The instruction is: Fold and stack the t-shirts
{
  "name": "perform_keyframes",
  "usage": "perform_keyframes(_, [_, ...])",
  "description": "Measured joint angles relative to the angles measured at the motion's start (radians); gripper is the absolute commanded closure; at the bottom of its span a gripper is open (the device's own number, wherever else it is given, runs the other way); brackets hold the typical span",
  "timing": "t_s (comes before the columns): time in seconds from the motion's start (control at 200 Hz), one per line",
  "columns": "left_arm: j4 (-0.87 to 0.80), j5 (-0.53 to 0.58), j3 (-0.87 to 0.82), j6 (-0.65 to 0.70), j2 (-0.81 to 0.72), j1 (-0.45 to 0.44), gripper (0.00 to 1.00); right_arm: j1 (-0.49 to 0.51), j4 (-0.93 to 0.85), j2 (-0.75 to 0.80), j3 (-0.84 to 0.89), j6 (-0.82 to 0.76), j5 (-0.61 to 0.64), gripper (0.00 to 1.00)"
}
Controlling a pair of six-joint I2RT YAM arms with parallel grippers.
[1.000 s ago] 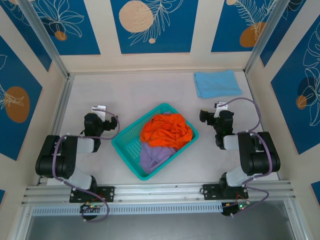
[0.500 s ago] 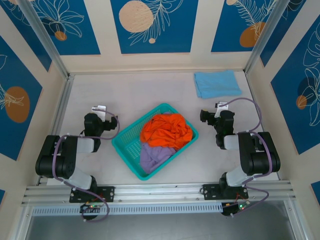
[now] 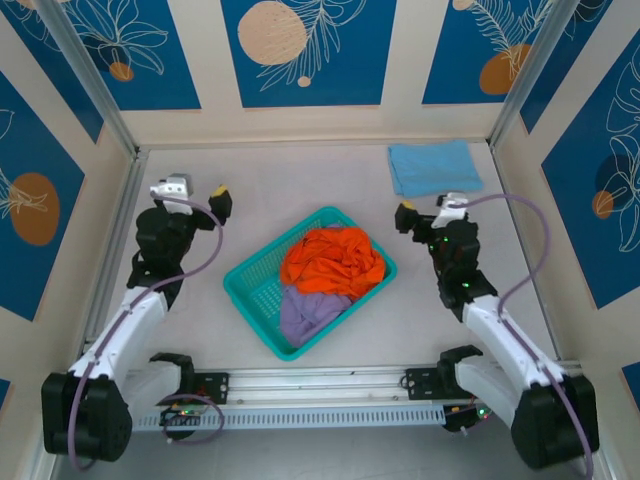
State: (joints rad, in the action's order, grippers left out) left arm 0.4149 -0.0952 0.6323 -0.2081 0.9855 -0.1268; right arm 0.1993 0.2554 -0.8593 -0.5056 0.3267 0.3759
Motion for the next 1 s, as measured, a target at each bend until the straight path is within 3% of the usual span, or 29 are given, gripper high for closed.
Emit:
perform_keyframes(0.165, [-0.113,0.013,0.030,-0.276,0.009,0.000,0.00,-0.103,-0.224,0.204,0.028,0.244,-0.069,0.01])
perform_keyframes(0.295, [-0.181,-0.018,0.035,-0.375,0.074,-0.005,0.00,-0.167,-0.327,0.284,0.084,0.345,-0.190,0.00])
perform_keyframes(0.36, [-0.234,-0.029,0.063,-0.394,0.119,-0.032,0.00,-0.166,-0.374,0.265,0.082,0.375,-0.235,0.05])
perform_keyframes(0.605, [-0.556,-0.008,0.399,-0.340,0.360,-0.370,0.13,-0.021,-0.657,-0.045,-0.101,0.391,-0.264,0.26])
perform_keyframes(0.795, [-0.851,0.066,0.602,-0.284,0.521,-0.589,0.12,0.133,-0.861,-0.267,-0.295,0.382,-0.216,0.28])
perform_keyframes(0.92, [-0.993,0.116,0.667,-0.253,0.629,-0.705,0.12,0.161,-0.940,-0.278,-0.298,0.383,-0.196,0.27])
perform_keyframes(1.0, [-1.041,0.127,0.676,-0.244,0.693,-0.745,0.18,0.161,-0.954,-0.260,-0.288,0.383,-0.196,0.27])
